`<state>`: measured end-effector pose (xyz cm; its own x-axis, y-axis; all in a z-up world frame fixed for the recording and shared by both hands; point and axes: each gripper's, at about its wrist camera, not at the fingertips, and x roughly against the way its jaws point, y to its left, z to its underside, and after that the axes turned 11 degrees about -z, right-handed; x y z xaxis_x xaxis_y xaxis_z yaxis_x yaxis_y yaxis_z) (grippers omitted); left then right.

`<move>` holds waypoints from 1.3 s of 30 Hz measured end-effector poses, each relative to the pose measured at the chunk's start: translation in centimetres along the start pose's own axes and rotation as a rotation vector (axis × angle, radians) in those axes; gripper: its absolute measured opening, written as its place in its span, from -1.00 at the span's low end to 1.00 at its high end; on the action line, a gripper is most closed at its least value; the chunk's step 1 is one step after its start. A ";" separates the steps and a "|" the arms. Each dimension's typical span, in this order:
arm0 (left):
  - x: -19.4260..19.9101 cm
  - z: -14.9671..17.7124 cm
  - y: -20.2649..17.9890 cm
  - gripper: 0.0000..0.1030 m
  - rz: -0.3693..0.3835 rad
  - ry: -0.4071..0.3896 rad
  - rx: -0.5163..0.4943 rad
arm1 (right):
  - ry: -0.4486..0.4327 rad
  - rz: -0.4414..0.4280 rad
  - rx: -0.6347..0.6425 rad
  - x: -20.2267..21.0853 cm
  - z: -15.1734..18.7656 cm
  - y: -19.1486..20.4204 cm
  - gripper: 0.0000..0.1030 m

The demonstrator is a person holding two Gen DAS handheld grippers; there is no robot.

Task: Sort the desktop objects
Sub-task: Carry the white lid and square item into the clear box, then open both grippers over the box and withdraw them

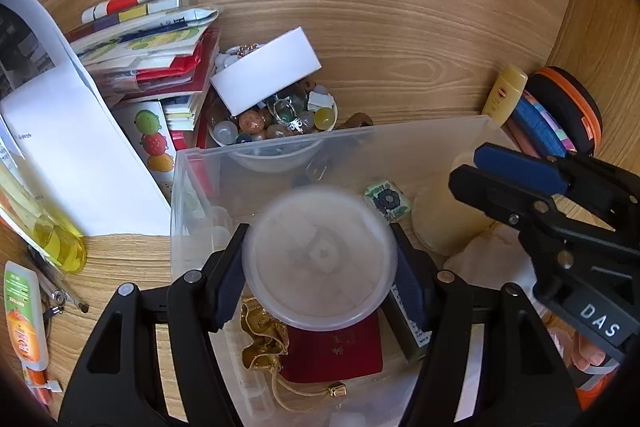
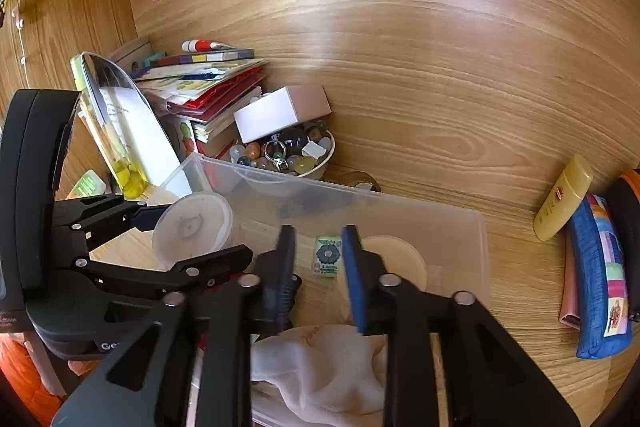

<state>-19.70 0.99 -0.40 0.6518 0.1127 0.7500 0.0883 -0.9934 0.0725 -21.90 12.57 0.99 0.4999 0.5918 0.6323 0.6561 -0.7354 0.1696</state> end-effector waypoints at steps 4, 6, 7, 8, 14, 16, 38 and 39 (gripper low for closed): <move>0.6 0.0 0.0 0.26 -0.004 -0.021 -0.004 | -0.015 0.007 0.005 0.3 -0.1 0.2 -0.28; 0.8 0.0 0.2 0.26 -0.003 -0.027 -0.004 | -0.023 0.011 0.004 0.5 -0.1 0.2 -0.23; 0.9 0.0 0.2 0.26 -0.006 -0.030 -0.003 | -0.026 0.012 0.003 0.6 -0.1 0.2 -0.20; 1.1 -0.1 0.2 0.26 -0.008 -0.033 -0.002 | -0.030 0.013 0.002 0.7 -0.2 0.2 -0.19; 1.9 -0.2 0.5 0.27 -0.008 -0.058 0.013 | -0.064 0.035 0.012 2.1 -0.5 0.5 0.21; 2.4 -0.2 0.7 0.36 0.000 -0.066 0.018 | -0.081 0.044 0.016 2.8 -0.6 0.7 0.35; 8.6 3.1 3.4 0.79 -0.058 -0.162 0.028 | -0.097 0.117 0.084 9.8 4.0 1.6 0.74; 8.8 3.5 3.6 0.79 -0.060 -0.157 0.026 | -0.094 0.121 0.081 10.0 4.5 1.4 0.74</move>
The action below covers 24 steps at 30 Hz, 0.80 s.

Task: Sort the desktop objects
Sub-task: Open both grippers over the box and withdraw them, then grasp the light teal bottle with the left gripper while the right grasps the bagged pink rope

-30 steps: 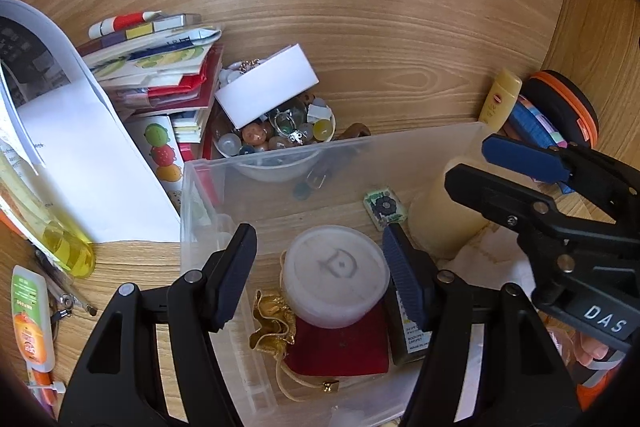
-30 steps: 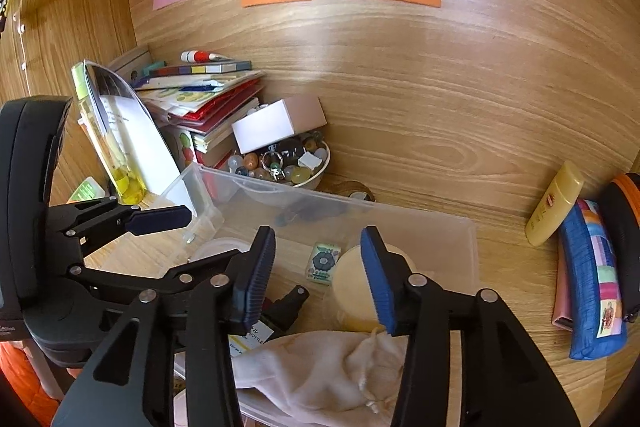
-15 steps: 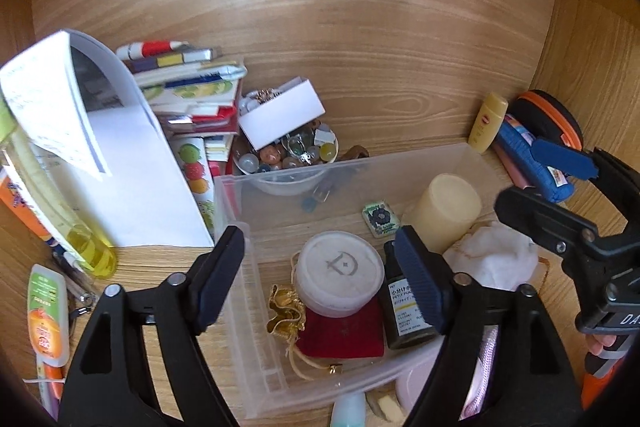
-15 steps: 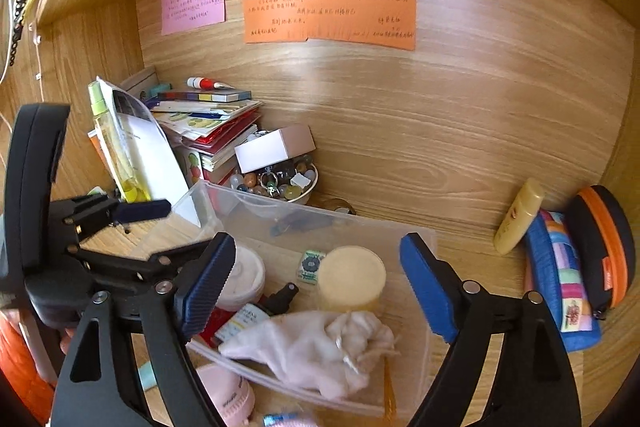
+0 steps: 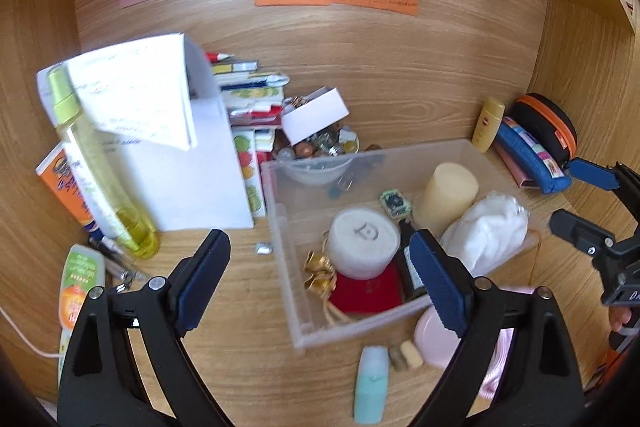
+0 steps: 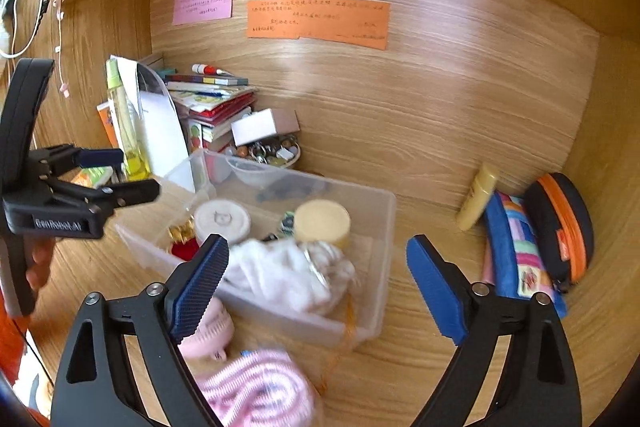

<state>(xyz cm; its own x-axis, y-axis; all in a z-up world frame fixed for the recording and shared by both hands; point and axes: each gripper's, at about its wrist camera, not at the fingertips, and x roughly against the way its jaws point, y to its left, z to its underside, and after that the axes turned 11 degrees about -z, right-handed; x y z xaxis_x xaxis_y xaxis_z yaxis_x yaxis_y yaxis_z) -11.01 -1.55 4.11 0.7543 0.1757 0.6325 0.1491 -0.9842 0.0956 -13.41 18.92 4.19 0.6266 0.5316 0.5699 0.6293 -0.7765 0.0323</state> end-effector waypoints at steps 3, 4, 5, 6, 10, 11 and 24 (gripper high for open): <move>0.4 1.0 0.3 0.79 -0.011 0.013 -0.009 | 0.019 0.007 -0.016 0.4 1.1 -0.4 0.75; 0.5 1.4 0.3 0.79 -0.014 0.019 -0.015 | 0.027 0.008 -0.023 0.4 1.5 -0.5 0.75; 0.6 1.8 0.4 0.79 -0.016 0.025 -0.021 | 0.036 0.009 -0.030 0.4 1.8 -0.6 0.75; 0.7 2.3 0.4 0.79 -0.017 0.030 -0.028 | 0.045 0.010 -0.036 0.5 2.3 -0.6 0.75; 0.9 4.0 0.1 0.79 -0.025 0.054 -0.067 | 0.075 0.014 -0.042 0.6 3.7 -0.5 0.75; 1.0 4.2 0.0 0.79 -0.027 0.058 -0.073 | 0.082 0.012 -0.044 0.6 4.1 -0.4 0.75; -1.2 8.9 -0.8 0.79 -0.005 0.189 -0.134 | 0.188 -0.004 -0.148 0.1 8.9 0.9 0.75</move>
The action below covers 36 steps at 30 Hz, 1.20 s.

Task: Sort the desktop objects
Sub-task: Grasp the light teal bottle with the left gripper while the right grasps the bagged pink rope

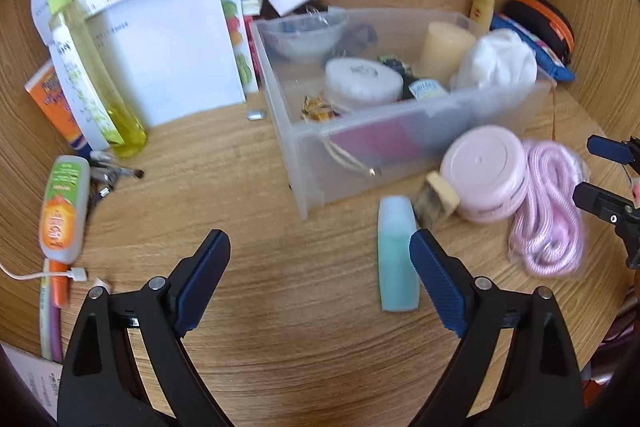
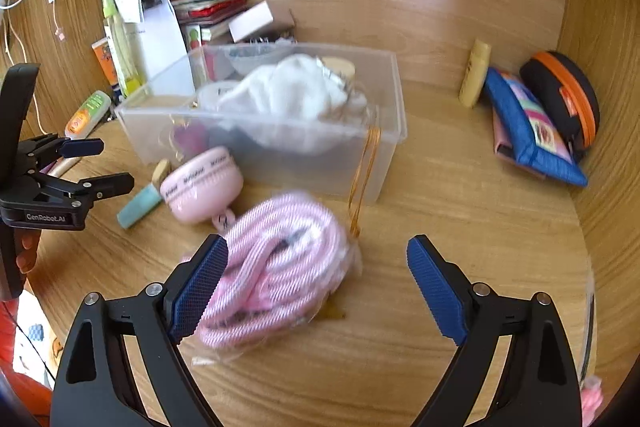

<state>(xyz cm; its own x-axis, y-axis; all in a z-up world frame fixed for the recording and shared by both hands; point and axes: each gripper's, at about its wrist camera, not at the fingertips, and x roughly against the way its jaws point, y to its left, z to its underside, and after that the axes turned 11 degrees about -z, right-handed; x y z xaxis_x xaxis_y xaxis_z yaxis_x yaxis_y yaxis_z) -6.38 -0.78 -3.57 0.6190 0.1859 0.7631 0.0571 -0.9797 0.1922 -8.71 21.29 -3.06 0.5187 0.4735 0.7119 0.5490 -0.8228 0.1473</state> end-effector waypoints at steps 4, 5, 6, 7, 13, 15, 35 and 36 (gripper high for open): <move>-0.3 0.3 -0.1 0.79 0.008 0.000 0.004 | 0.032 -0.057 -0.058 -0.7 0.6 0.4 0.75; -0.3 0.4 -0.1 0.79 0.015 0.000 0.008 | 0.043 -0.072 -0.071 -1.1 0.7 0.5 0.75; -0.2 0.5 0.0 0.79 0.025 -0.001 0.013 | 0.052 -0.080 -0.080 -1.4 0.7 0.7 0.75; -0.2 0.5 0.0 0.79 0.030 -0.002 0.014 | 0.060 -0.089 -0.091 -1.7 0.7 0.9 0.75; -0.2 0.9 0.4 0.79 -0.004 -0.013 0.012 | 0.077 -0.103 -0.135 -3.1 0.3 1.2 0.84; -0.4 1.0 0.8 0.79 0.012 -0.004 0.023 | 0.082 -0.101 -0.146 -3.5 0.1 1.3 0.88; -0.3 0.2 -1.0 0.79 0.096 -0.018 -0.020 | 0.105 -0.123 -0.113 -5.5 -0.7 1.9 0.81; -0.3 0.0 -1.4 0.79 0.093 -0.021 -0.030 | 0.109 -0.131 -0.106 -5.2 -0.6 1.8 0.79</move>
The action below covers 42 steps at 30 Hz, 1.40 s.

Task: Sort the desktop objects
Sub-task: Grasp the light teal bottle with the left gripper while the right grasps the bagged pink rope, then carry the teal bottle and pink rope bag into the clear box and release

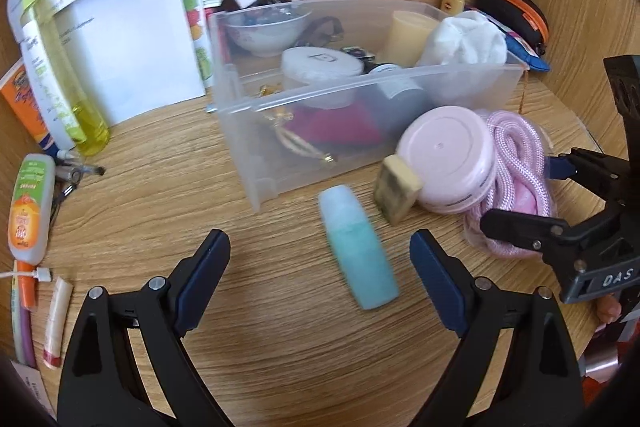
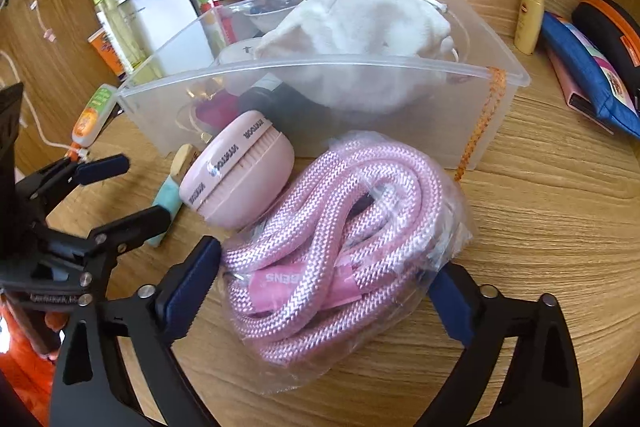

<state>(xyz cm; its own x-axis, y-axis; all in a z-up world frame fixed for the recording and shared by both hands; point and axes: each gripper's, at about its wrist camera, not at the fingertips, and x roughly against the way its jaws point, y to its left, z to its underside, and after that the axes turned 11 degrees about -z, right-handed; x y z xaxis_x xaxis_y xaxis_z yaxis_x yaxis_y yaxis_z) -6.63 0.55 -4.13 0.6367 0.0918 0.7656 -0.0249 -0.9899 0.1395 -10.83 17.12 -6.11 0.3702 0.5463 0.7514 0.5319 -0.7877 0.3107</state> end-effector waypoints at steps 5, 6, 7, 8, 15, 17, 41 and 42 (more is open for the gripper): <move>-0.6 -0.4 -0.9 0.78 -0.045 0.004 -0.039 | 0.018 0.019 0.036 1.4 1.1 -0.6 0.75; -0.8 -0.4 -0.9 0.78 -0.045 0.010 -0.039 | 0.022 0.024 0.044 1.8 1.4 -0.7 0.73; -0.8 -0.4 -0.9 0.75 -0.044 0.014 -0.039 | 0.024 0.024 0.051 2.1 1.6 -0.9 0.70; -0.9 -0.5 -0.9 0.69 -0.047 0.015 -0.038 | 0.024 0.023 0.054 2.4 1.8 -1.1 0.69; -1.4 -0.7 -0.5 -0.21 -0.022 0.037 -0.004 | -0.022 -0.005 0.035 3.6 1.9 -1.8 0.35; -1.4 -0.7 -0.2 -0.44 -0.035 0.033 0.010 | -0.047 -0.017 0.036 4.2 1.9 -1.7 0.16; 4.6 -0.7 2.6 -0.52 -0.093 -0.143 0.136 | -0.185 -0.077 0.117 7.0 0.0 0.8 -0.66; 4.7 -0.9 2.7 -0.52 -0.088 -0.149 0.140 | -0.188 -0.076 0.120 7.2 0.0 0.9 -0.66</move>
<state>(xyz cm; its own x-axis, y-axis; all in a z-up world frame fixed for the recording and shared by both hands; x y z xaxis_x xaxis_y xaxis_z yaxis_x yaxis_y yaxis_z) -4.38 -1.62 0.40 0.7385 0.1719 0.6519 0.1367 -0.9850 0.1049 -7.74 20.36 -0.44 0.4550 0.6550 0.6033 0.6461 -0.7090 0.2825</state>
